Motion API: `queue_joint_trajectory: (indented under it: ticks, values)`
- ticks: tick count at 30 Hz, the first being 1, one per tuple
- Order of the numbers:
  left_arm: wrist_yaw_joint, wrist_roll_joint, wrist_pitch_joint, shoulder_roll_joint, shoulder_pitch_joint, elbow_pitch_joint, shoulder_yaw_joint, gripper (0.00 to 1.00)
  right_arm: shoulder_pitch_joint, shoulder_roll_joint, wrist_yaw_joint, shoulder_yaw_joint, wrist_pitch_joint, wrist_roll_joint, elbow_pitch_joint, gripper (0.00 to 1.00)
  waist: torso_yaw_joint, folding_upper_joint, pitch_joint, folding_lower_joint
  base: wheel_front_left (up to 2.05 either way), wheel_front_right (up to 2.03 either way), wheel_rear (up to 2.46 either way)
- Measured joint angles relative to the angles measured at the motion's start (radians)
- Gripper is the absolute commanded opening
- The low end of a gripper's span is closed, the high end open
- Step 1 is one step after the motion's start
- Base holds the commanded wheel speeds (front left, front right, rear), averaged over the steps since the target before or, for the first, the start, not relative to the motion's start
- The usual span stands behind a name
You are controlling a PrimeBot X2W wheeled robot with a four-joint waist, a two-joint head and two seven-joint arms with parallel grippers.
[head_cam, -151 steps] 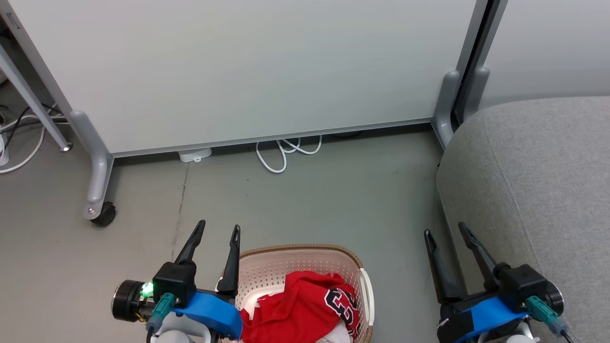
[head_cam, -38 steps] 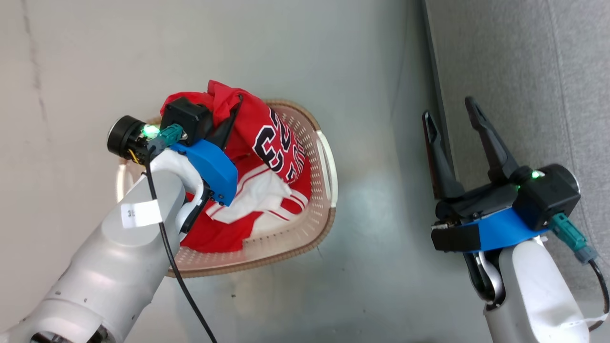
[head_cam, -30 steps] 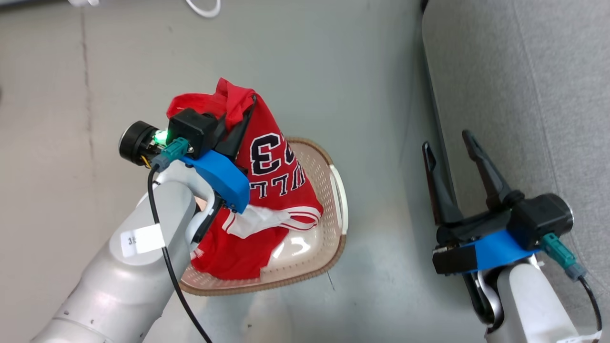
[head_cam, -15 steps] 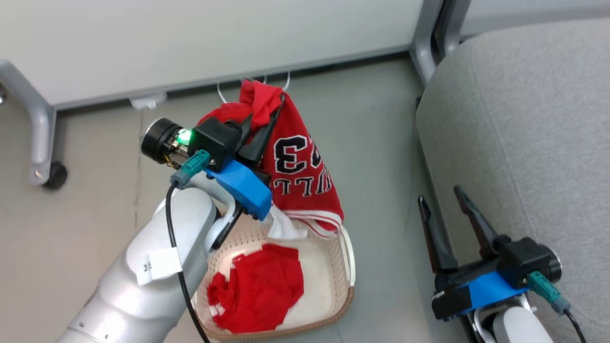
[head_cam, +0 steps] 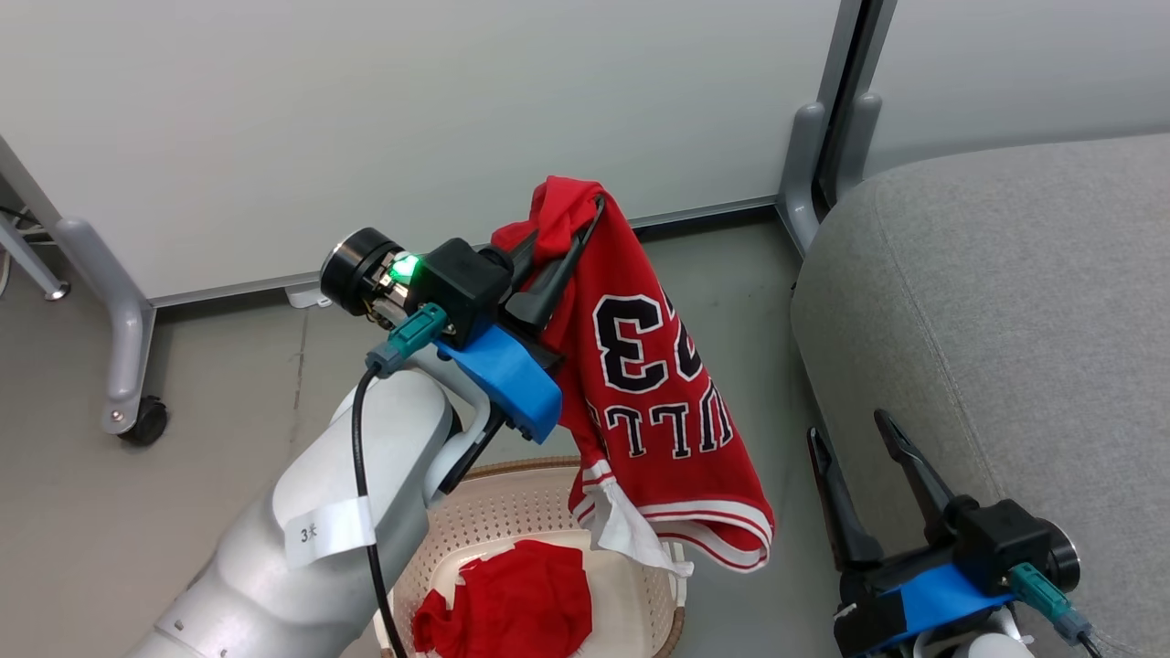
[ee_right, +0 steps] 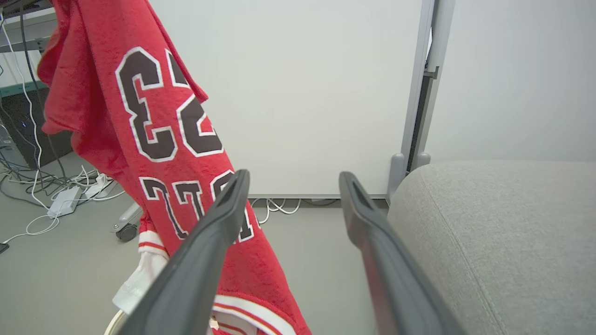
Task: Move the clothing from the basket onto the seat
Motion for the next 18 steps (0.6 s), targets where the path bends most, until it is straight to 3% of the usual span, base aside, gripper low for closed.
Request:
queue_joint_trajectory:
  ticks: [7, 18]
  values:
    - [0.000, -0.002, 0.000, -0.013, -0.002, -0.019, -0.014, 0.00, -0.091, 0.000, 0.000, 0.044, 0.000, -0.054, -0.020, 1.00, 0.023, 0.0000, 0.006, 0.0001, 0.00, 0.00, 0.00]
    - [0.000, -0.002, 0.000, -0.039, -0.034, -0.035, -0.042, 0.00, -0.359, -0.018, 0.000, 0.233, -0.002, -0.067, 0.064, 1.00, 0.071, 0.0000, 0.030, 0.0002, 0.00, 0.00, 0.00]
